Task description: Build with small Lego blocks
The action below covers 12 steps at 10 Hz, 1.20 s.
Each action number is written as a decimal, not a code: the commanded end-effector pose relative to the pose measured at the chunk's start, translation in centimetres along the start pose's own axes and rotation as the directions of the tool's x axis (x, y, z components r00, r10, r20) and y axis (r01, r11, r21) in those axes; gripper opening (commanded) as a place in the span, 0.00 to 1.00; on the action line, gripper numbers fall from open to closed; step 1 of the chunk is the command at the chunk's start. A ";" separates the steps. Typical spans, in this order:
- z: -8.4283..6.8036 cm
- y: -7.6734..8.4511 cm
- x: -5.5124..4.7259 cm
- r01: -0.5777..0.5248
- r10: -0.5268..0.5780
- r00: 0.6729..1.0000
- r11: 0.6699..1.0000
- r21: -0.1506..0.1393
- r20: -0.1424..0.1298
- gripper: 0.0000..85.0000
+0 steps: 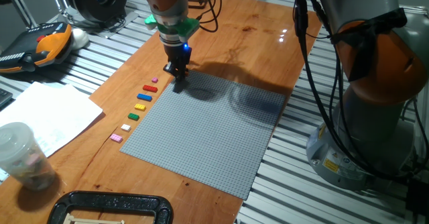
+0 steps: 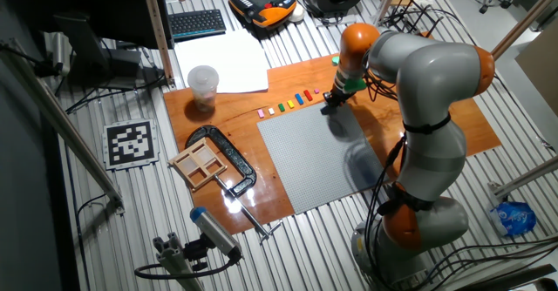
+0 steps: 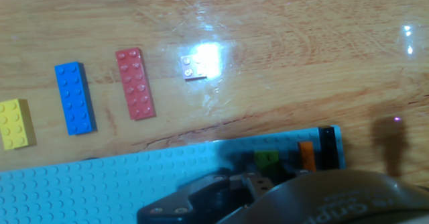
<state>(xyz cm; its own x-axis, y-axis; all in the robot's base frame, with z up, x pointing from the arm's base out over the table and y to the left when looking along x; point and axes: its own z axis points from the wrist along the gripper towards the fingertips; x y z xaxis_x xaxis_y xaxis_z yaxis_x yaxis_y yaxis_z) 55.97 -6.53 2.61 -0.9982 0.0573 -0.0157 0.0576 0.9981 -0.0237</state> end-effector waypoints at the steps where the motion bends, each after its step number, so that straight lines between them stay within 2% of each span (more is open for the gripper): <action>1: 0.2 0.0 0.2 0.000 0.000 1.000 1.000 0.000 -0.003 0.00; 7: 0.7 0.0 -0.1 0.000 0.000 1.000 1.000 -0.004 0.007 0.00; 10: 0.2 0.2 -0.2 -0.017 0.017 1.000 1.000 0.000 0.000 0.00; 11: 0.1 0.2 -0.2 -0.020 0.020 1.000 1.000 0.003 0.002 0.20; 12: 0.1 0.3 -0.2 -0.025 0.025 1.000 1.000 0.003 0.005 0.20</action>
<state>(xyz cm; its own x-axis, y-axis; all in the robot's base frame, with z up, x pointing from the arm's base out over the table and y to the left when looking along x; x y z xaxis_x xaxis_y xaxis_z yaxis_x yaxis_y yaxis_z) 56.06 -6.26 2.35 -0.9963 0.0833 -0.0187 0.0838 0.9961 -0.0268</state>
